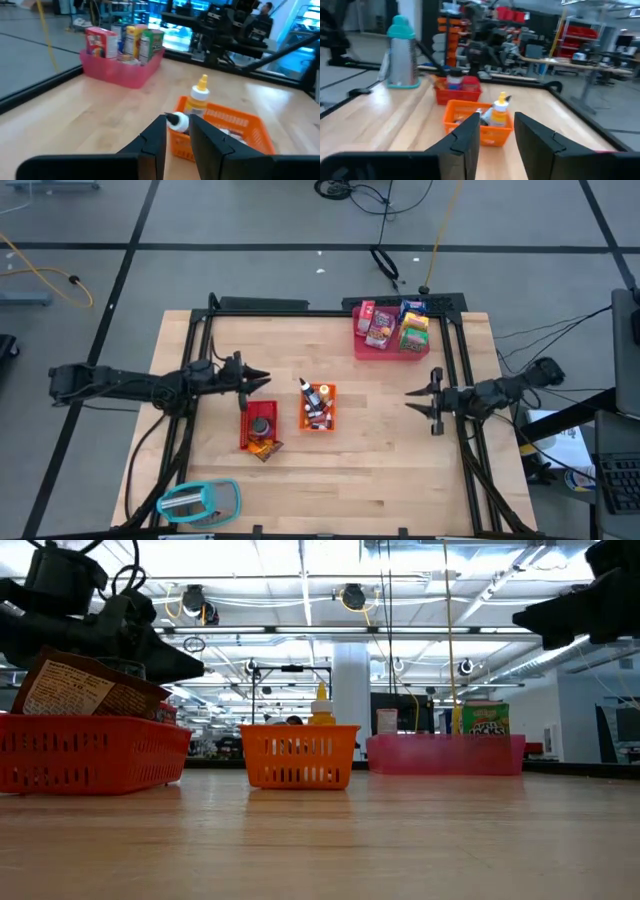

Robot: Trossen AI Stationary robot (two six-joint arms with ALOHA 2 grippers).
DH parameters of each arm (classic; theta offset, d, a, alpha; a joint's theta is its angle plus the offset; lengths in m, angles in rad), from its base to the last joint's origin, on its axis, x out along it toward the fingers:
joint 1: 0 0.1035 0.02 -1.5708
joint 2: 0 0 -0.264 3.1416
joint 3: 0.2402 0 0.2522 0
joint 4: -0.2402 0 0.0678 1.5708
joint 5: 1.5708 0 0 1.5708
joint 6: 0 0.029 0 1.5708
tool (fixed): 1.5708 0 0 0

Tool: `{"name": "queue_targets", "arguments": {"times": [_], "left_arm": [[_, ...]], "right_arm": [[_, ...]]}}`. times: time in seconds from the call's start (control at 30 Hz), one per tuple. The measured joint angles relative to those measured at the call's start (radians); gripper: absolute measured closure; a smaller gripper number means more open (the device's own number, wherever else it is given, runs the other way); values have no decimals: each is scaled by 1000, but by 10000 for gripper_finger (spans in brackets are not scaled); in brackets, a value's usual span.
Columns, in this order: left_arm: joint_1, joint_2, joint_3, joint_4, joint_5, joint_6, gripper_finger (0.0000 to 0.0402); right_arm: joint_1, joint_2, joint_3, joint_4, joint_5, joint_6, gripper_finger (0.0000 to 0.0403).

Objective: Pick & Place Kitchen Items
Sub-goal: Return to Home Position

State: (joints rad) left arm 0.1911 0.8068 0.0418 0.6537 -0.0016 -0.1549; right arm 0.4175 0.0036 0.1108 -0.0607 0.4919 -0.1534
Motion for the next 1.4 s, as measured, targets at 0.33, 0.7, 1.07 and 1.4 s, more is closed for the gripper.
{"name": "queue_targets", "arguments": {"times": [0.33,0.7,1.07,1.4], "left_arm": [[114,0,-4,19,80,-6,316],[81,18,-32,-5,-83,-37,316],[82,18,-32,-6,-89,-60,316],[82,18,-32,-6,-88,-58,316]], "right_arm": [[-414,16,-4,36,-420,66,354],[-504,33,-93,110,-443,221,366],[-504,39,-95,101,-443,220,364],[-503,39,-96,101,-442,220,364]]}}
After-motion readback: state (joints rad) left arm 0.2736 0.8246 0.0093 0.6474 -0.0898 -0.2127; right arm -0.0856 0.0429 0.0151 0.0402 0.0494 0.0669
